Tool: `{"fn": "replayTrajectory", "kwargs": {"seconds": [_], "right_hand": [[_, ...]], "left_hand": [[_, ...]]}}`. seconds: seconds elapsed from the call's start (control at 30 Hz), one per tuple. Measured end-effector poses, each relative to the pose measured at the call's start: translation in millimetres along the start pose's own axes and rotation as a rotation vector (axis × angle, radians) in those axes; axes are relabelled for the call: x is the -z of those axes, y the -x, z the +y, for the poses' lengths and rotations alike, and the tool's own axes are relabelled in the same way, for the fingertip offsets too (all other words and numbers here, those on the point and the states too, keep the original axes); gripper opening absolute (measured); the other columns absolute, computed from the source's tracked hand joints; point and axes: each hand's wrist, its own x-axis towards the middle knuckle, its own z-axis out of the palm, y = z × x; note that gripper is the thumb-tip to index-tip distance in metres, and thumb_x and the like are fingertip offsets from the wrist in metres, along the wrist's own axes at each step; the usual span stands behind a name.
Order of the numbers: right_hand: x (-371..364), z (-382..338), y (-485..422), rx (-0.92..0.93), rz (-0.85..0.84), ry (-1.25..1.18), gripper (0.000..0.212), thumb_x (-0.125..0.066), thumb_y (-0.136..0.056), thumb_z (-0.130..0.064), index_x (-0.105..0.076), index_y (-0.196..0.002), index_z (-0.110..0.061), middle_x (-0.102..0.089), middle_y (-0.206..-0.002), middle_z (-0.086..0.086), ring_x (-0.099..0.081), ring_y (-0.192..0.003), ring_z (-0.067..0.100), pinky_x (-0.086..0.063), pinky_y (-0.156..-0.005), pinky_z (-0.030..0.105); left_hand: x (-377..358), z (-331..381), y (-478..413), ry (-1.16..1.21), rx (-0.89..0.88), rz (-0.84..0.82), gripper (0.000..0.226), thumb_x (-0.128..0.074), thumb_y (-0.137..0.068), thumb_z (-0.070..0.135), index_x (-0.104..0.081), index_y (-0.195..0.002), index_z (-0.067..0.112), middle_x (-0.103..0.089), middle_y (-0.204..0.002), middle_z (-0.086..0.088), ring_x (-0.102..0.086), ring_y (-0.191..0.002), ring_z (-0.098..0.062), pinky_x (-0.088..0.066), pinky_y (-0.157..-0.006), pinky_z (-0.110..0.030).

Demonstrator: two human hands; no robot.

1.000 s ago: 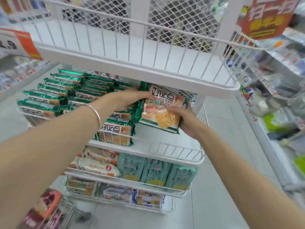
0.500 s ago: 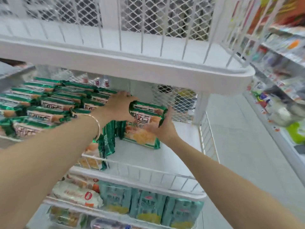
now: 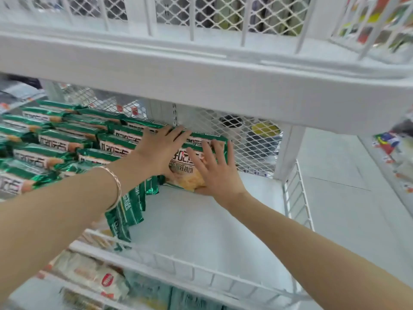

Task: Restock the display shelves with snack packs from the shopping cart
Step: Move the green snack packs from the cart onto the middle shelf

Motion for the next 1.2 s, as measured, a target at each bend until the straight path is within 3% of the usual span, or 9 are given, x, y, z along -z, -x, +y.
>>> {"fn": "replayTrajectory", "kwargs": {"seconds": [0.1, 0.2, 0.33, 0.47, 0.57, 0.7, 0.83, 1.03, 1.2], "right_hand": [[-3, 11, 5, 0.121, 0.087, 0.008, 0.119, -0.060, -0.073, -0.081, 0.000, -0.159, -0.024, -0.012, -0.165, 0.016, -0.015, -0.150, 0.045, -0.007, -0.114, 0.074], [1, 25, 10, 0.191, 0.026, 0.028, 0.108, -0.047, -0.084, -0.078, 0.020, -0.155, -0.031, 0.018, -0.163, 0.011, 0.006, -0.152, 0.041, 0.007, -0.113, 0.073], [3, 23, 9, 0.157, -0.071, 0.057, 0.100, -0.037, -0.091, -0.074, 0.031, -0.151, -0.032, 0.033, -0.156, 0.010, 0.015, -0.151, 0.041, 0.010, -0.114, 0.070], [20, 22, 11, 0.150, -0.133, -0.078, 0.092, -0.037, -0.090, -0.074, 0.013, -0.157, -0.035, 0.017, -0.166, 0.008, 0.013, -0.152, 0.037, 0.007, -0.116, 0.068], [51, 13, 19, 0.082, -0.101, -0.275, 0.070, -0.024, -0.098, -0.066, -0.009, -0.159, -0.035, 0.002, -0.168, 0.005, 0.005, -0.154, 0.030, 0.011, -0.120, 0.059], [116, -30, 22, -0.005, -0.079, -0.410, 0.075, -0.007, -0.094, -0.065, -0.013, -0.160, -0.029, -0.006, -0.168, 0.007, -0.003, -0.155, 0.026, 0.006, -0.123, 0.055], [174, -89, 17, -0.017, -0.107, -0.452, 0.063, -0.026, -0.103, -0.055, -0.013, -0.159, -0.028, -0.004, -0.168, 0.004, -0.003, -0.155, 0.023, 0.002, -0.122, 0.055], [223, -203, 5, 0.087, -0.150, -0.441, 0.062, -0.027, -0.105, -0.051, -0.010, -0.160, -0.029, -0.001, -0.168, 0.005, 0.000, -0.155, 0.022, 0.011, -0.120, 0.053], [243, -303, -13, 0.272, -0.157, -0.467, 0.062, -0.032, -0.105, -0.047, -0.017, -0.160, -0.022, -0.007, -0.168, 0.009, -0.007, -0.155, 0.025, 0.007, -0.122, 0.055]], "left_hand": [[-2, -9, 0, 0.035, -0.024, -0.062, 0.151, -0.082, -0.055, 0.070, 0.022, -0.155, 0.025, 0.013, -0.167, -0.002, -0.001, -0.154, -0.027, -0.021, -0.116, -0.066], [-4, -6, 1, -0.008, -0.013, -0.018, 0.150, -0.084, -0.056, 0.067, 0.022, -0.154, 0.024, 0.010, -0.167, -0.004, -0.005, -0.154, -0.028, -0.024, -0.116, -0.065], [-3, 4, -2, -0.017, 0.039, -0.010, 0.149, -0.086, -0.058, 0.062, 0.019, -0.156, 0.023, 0.006, -0.167, -0.005, -0.008, -0.153, -0.029, -0.025, -0.115, -0.064], [8, -3, 8, 0.044, 0.006, -0.067, 0.142, -0.082, -0.064, 0.063, 0.019, -0.156, 0.023, 0.007, -0.167, -0.005, -0.003, -0.154, -0.028, -0.016, -0.120, -0.060], [26, -13, 36, 0.153, -0.016, -0.067, 0.110, -0.055, -0.085, 0.071, 0.012, -0.158, 0.024, 0.004, -0.168, -0.005, -0.003, -0.154, -0.025, -0.009, -0.124, -0.053], [37, -42, 93, 0.288, 0.066, -0.032, 0.081, -0.034, -0.098, 0.065, 0.002, -0.160, 0.028, 0.002, -0.168, -0.003, -0.005, -0.154, -0.025, -0.012, -0.123, -0.054], [29, -92, 168, 0.333, 0.143, -0.053, 0.078, -0.032, -0.098, 0.066, -0.002, -0.160, 0.029, -0.001, -0.168, -0.002, -0.007, -0.154, -0.026, -0.011, -0.123, -0.053], [-3, -182, 298, 0.382, 0.271, -0.177, 0.084, -0.025, -0.094, 0.072, 0.002, -0.160, 0.028, 0.007, -0.167, 0.000, 0.000, -0.154, -0.024, -0.010, -0.123, -0.053], [-55, -250, 393, 0.458, 0.465, -0.264, 0.079, -0.028, -0.098, 0.066, -0.001, -0.160, 0.025, 0.005, -0.168, -0.003, -0.002, -0.154, -0.024, -0.014, -0.122, -0.052]]}}
